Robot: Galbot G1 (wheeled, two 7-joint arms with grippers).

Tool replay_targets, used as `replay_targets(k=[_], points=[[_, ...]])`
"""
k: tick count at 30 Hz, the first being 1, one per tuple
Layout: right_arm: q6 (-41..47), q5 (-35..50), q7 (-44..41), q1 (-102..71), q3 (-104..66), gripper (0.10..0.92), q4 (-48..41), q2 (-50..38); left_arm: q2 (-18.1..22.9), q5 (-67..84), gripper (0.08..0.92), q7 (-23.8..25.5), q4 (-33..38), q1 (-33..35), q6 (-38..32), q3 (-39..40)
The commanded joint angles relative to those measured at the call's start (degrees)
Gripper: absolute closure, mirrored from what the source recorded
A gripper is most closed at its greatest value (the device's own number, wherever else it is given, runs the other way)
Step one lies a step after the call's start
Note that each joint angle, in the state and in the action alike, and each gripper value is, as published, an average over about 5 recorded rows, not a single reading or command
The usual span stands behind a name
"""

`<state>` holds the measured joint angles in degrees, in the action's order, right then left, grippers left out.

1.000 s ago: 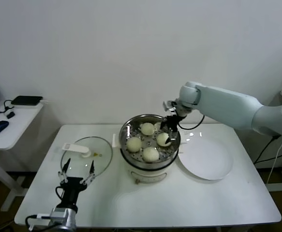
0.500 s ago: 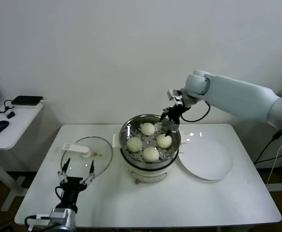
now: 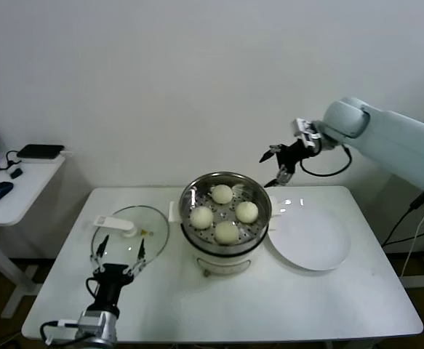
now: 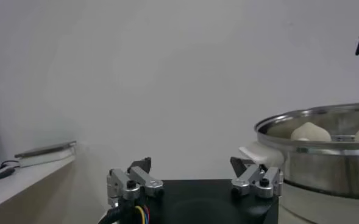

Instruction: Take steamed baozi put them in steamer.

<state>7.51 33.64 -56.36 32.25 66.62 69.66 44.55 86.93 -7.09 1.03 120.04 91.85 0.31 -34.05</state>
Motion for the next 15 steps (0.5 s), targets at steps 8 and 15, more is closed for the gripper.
replay_targets(k=[8, 15], points=[[-6.4, -8.0, 24.9, -52.3, -59.2, 0.203, 17.2, -20.0, 0.7, -0.1, 0.177, -0.3, 0.5, 1.2, -0.6, 0.9], [-9.7, -9.6, 36.5, -73.2, -79.4, 0.203, 21.8, -12.5, 0.6, 0.1, 0.177, -1.4, 1.0, 2.0, -0.9, 1.5]])
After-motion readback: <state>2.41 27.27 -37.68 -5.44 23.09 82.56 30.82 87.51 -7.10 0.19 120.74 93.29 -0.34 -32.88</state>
